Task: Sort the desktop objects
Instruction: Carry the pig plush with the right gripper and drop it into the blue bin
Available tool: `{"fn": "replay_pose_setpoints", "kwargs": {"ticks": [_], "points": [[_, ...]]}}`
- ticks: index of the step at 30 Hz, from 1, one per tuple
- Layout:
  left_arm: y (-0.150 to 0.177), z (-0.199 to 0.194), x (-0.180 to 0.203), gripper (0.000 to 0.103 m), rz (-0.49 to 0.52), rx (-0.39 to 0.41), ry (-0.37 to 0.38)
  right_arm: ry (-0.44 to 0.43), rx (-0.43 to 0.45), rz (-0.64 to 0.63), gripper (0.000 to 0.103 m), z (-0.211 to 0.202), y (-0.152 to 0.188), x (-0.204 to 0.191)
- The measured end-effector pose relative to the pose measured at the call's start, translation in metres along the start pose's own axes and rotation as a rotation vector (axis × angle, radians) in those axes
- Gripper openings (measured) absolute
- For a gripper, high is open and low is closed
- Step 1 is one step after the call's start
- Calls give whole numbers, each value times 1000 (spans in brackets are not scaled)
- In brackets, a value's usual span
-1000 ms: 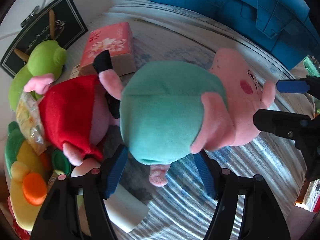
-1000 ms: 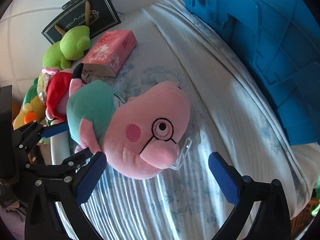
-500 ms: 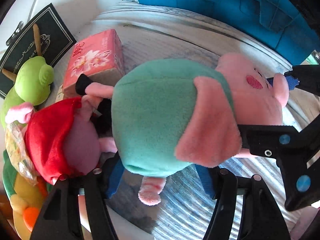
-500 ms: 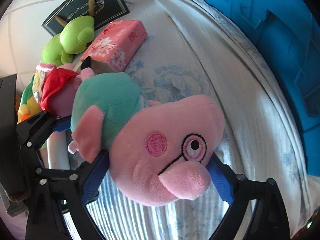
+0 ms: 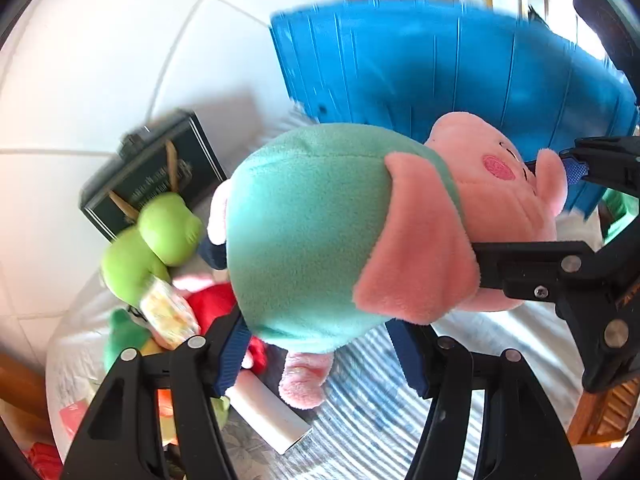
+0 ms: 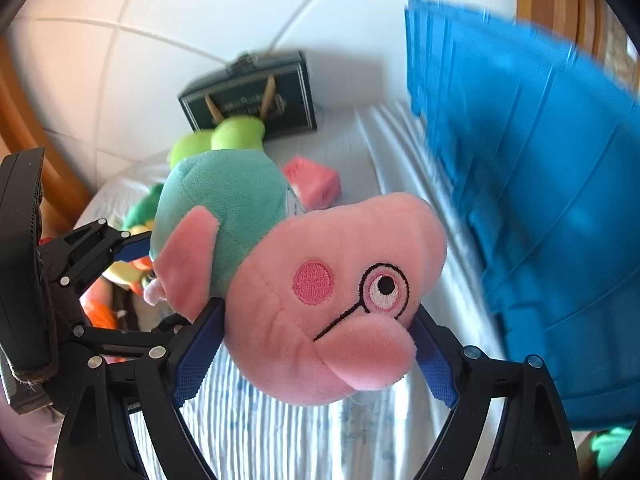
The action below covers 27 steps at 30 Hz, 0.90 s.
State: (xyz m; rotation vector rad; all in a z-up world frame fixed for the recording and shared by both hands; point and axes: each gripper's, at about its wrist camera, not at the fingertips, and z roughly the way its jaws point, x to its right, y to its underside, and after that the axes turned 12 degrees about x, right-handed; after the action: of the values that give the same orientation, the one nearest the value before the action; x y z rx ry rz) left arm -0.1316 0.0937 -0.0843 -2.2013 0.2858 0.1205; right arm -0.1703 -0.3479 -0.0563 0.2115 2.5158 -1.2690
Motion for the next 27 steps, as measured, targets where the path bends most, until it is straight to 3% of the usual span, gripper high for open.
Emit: {"fn": "replay_pose_setpoints", "kwargs": {"ticks": [8,15,20,23,27], "points": [[-85,-49,16,63,-61,179,-21,-9,160,-116,88,-86,-71,23],[-185,-68,92,63,0,321,21,47,307,-114,88,-161,-120,101],[-236,-36,160,63,37,303,114,142,326,-69,89,-187,-133,181],[-255,-8,196,63,45,236,167,187,321,-4,92,-189,-130,227],[-261,18,235,63,75,141,145,228,274,95,92,-180,-118,282]]}}
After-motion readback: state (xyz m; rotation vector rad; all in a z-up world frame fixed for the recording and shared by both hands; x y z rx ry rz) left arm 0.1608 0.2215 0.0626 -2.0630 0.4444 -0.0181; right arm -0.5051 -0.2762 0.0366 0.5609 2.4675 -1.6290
